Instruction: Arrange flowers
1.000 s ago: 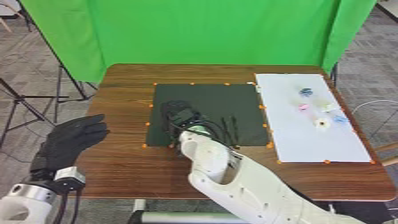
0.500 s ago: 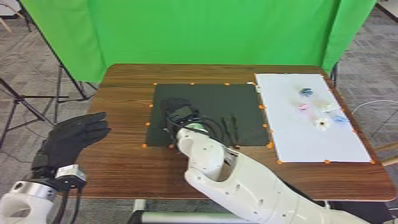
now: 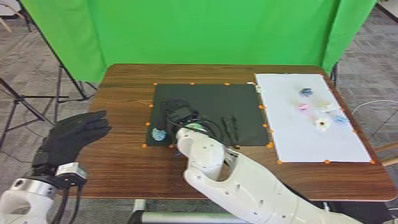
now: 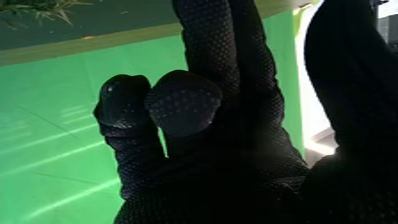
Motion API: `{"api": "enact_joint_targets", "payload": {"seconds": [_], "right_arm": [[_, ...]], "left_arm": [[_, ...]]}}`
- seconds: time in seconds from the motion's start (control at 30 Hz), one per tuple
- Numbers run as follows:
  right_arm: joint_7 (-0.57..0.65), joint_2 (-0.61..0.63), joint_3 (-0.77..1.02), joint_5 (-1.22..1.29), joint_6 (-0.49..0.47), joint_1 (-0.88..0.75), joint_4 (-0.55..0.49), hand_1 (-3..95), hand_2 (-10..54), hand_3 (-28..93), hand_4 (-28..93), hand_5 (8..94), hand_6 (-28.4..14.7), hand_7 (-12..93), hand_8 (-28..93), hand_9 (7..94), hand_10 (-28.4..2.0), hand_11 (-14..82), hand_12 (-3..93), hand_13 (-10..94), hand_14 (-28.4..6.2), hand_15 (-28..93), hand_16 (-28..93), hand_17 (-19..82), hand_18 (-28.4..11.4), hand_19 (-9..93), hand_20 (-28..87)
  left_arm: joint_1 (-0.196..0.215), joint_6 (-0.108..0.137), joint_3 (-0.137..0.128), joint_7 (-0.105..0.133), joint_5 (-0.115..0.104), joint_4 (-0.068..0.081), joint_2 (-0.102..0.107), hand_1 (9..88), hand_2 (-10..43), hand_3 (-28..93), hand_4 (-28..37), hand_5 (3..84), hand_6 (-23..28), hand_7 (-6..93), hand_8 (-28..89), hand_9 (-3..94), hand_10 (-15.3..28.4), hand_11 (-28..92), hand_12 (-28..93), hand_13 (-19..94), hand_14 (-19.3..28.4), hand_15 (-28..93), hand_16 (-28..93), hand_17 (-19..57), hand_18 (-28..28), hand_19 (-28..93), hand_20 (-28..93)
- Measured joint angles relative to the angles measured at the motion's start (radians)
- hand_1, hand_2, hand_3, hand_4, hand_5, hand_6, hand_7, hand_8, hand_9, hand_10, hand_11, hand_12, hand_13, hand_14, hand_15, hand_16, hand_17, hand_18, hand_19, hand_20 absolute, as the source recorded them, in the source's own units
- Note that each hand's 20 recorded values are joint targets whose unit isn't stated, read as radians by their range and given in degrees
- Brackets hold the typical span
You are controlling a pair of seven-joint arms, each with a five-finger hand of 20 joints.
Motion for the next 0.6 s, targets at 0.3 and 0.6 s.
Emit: {"api": "enact_joint_targets", "payload": {"seconds": [0.3, 0.6], "right_arm": [[0.005, 0.003, -0.014, -0.023, -0.002, 0.006, -0.008, 33.3, -9.5, 77, -28, 72.9, -4.0, 18, -11, 77.8, -14.1, 31.9, 19.8, 75, -6.7, 78, 22, 47, -20.9, 93, 30], [0.007, 0.089, -0.081, -0.021, -0.02, 0.068, -0.165, 31.3, -6.9, 77, -26, 64.1, -7.6, 15, -10, 68.2, -17.8, 27.3, 17.8, 70, -9.7, 79, 21, 44, -21.8, 93, 26]], "left_arm": [[0.019, 0.004, -0.007, 0.016, -0.007, -0.003, 0.017, 27.5, 4.3, 83, -15.7, 45.8, 13.1, 19.4, -11, 40.5, 22.6, 36, 11, 27, 28.4, 64, -14, -8.8, 22.7, 59, 11], [0.176, 0.04, -0.09, 0.059, -0.02, -0.059, 0.001, 27.5, 4.1, 83, -15.7, 45.8, 13.1, 19.4, -10, 40.6, 22.5, 37, 11, 27, 28.4, 64, -14, -8.8, 22.7, 59, 11]]}}
